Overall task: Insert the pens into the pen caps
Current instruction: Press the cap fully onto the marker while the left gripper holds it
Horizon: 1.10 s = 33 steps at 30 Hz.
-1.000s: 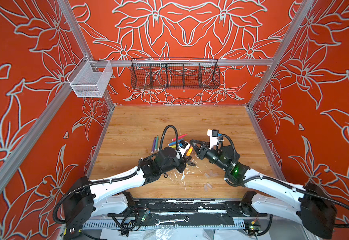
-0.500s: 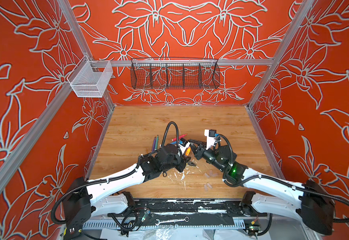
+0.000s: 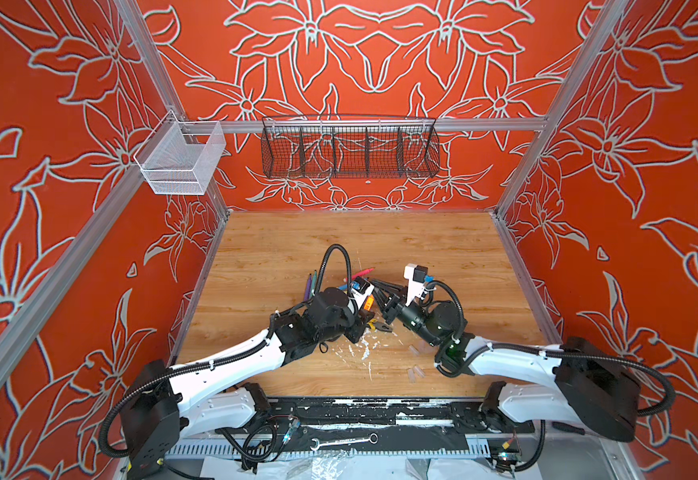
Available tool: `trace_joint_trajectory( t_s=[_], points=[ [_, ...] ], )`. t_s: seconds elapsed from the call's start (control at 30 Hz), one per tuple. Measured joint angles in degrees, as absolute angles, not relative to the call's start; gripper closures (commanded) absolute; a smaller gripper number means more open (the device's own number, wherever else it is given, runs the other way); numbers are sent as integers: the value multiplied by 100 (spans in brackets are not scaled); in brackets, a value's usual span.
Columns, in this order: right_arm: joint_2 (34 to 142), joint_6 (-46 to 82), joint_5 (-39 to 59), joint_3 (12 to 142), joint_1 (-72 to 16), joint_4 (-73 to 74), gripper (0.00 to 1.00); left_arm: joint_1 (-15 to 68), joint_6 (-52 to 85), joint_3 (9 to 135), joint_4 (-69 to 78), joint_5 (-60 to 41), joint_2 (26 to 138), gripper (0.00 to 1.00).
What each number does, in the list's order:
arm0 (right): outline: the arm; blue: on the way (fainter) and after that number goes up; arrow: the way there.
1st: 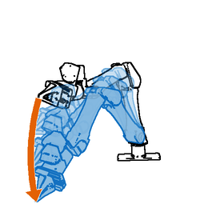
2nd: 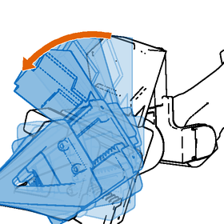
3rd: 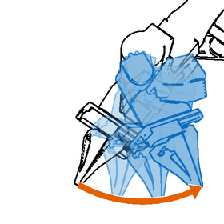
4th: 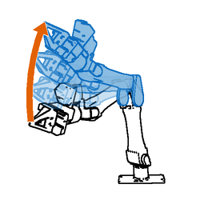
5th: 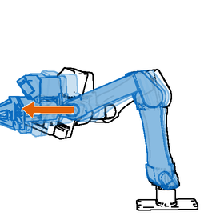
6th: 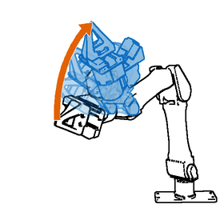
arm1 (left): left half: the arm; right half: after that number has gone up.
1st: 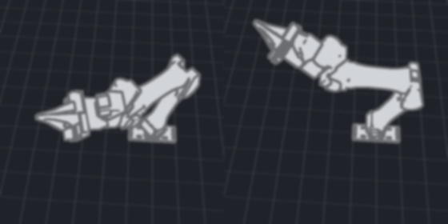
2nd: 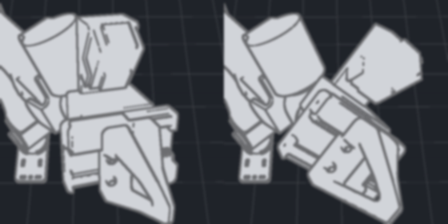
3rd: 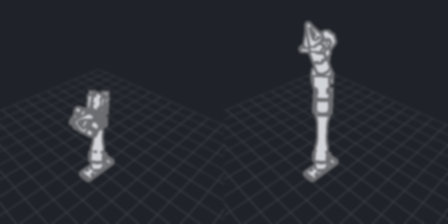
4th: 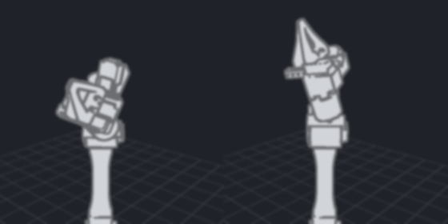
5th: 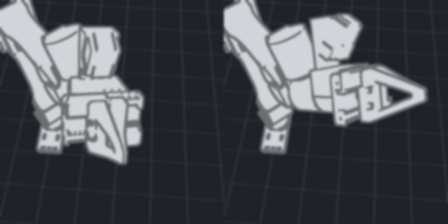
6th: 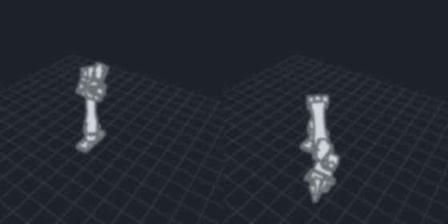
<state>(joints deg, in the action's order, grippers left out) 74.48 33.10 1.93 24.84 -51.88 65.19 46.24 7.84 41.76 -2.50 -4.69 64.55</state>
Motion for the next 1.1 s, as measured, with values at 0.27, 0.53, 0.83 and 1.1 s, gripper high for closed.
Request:
trace_joint_trajectory(
  t_s=[0.27, 0.53, 0.83, 1.1],
  points=[
    [8318, 3308, 196, 2639, -5188, 7575, 100, 4128, 517, 4176, -261, -1026, 6455, 100],
    [8877, 3321, 161, 2779, -5188, 8291, 100, 4051, 14, 4287, -368, -552, 6453, 100],
    [8433, 3159, -255, 2989, -5240, 7959, 100, 4034, -495, 4812, -528, -421, 6453, 100],
    [7854, 2897, -646, 3041, -5413, 7091, 100, 4034, -727, 4862, -506, -556, 6403, 100]
  ],
)
